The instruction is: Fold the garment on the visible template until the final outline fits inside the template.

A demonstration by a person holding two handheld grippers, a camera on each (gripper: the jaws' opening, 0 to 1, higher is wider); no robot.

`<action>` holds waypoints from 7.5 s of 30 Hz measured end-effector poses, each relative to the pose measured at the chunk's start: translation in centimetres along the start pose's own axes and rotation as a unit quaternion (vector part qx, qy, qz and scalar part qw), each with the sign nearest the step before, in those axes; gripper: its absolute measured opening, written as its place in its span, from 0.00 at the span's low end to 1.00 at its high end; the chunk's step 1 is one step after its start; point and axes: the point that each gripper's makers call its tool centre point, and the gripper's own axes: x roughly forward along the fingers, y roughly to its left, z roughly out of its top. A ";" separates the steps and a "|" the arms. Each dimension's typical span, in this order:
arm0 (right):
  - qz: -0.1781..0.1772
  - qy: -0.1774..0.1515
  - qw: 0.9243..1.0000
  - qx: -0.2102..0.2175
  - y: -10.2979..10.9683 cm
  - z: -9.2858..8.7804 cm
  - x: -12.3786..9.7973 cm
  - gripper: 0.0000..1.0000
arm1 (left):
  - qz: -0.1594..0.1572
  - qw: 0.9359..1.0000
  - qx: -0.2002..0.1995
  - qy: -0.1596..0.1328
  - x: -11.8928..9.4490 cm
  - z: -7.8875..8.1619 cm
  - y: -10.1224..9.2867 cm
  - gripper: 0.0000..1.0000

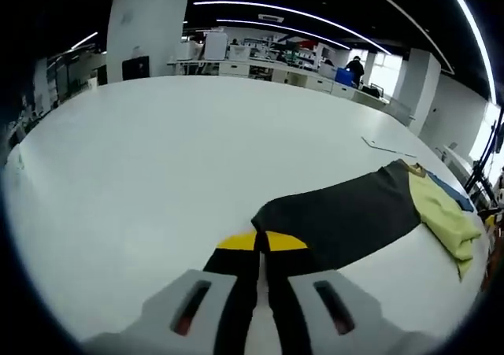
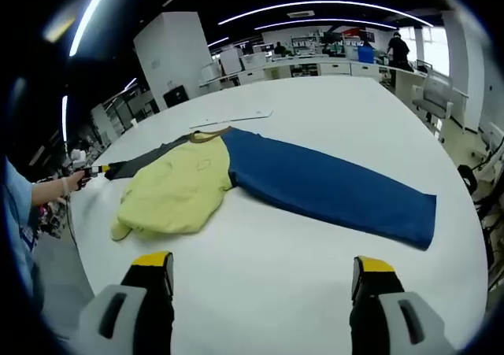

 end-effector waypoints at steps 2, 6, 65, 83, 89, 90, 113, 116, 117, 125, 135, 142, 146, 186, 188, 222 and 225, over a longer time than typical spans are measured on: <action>0.000 -0.004 1.000 -0.003 0.0 0.2 0.0 0.98 | 0.011 1.000 0.001 0.002 0.0 0.1 0.8 0.00; 0.001 -0.006 1.000 -0.007 0.1 0.3 0.1 1.00 | 0.014 0.999 0.019 0.023 0.7 -0.5 1.2 0.00; 0.043 -0.057 0.997 -0.021 2.0 0.9 -2.2 1.00 | -0.096 0.993 0.052 -0.033 -9.0 -0.4 -12.1 0.99; 0.061 -0.054 0.994 -0.076 4.1 2.1 -2.6 0.99 | -0.170 0.983 0.052 -0.040 -11.7 -3.0 -21.5 0.93; 0.062 -0.044 0.988 -0.137 5.3 2.0 -2.5 0.96 | -0.216 0.974 0.057 -0.017 -11.9 -5.4 -25.5 0.91; 0.067 -0.041 0.987 -0.140 5.6 2.0 -2.4 0.96 | -0.220 0.974 0.056 -0.015 -11.8 -5.6 -25.7 0.90; 0.080 -0.032 0.972 -0.217 7.7 2.9 -1.1 0.90 | -0.349 0.933 0.030 0.080 -10.5 -14.3 -39.5 0.35; 0.089 -0.032 0.970 -0.225 8.1 3.2 -1.1 0.90 | -0.344 0.934 0.027 0.087 -10.0 -14.9 -40.0 0.33; 0.090 -0.034 0.969 -0.227 8.3 3.3 -1.0 0.90 | -0.344 0.934 0.027 0.088 -9.9 -15.0 -40.1 0.31; 0.107 -0.039 0.963 -0.243 10.0 4.1 -0.7 0.88 | -0.328 0.940 0.004 0.094 -9.3 -15.4 -40.7 0.26; 0.133 -0.015 0.942 -0.308 12.9 2.6 0.8 0.65 | -0.294 0.950 -0.033 0.097 -8.7 -16.1 -39.5 0.00; 0.148 0.005 0.929 -0.338 15.4 0.6 2.7 0.56 | -0.292 0.949 -0.079 0.091 -9.3 -15.7 -39.5 0.00; 0.127 0.006 0.917 -0.377 15.6 0.6 3.6 0.54 | -0.292 0.949 -0.080 0.089 -9.8 -15.5 -39.4 0.00; 0.131 0.026 0.885 -0.445 18.5 7.1 8.3 0.00 | -0.282 0.950 -0.118 0.054 -11.1 -12.3 -36.2 0.00; 0.137 0.039 0.880 -0.452 18.5 7.9 9.3 0.00 | -0.281 0.951 -0.118 0.052 -10.9 -12.0 -35.9 0.00; 0.144 0.127 0.880 -0.434 19.3 9.2 21.2 0.00 | -0.261 0.952 -0.149 0.058 -9.4 -11.9 -33.8 0.00; 0.142 0.125 0.882 -0.431 19.3 9.4 21.0 0.03 | -0.261 0.952 -0.148 0.059 -9.5 -12.0 -33.8 0.00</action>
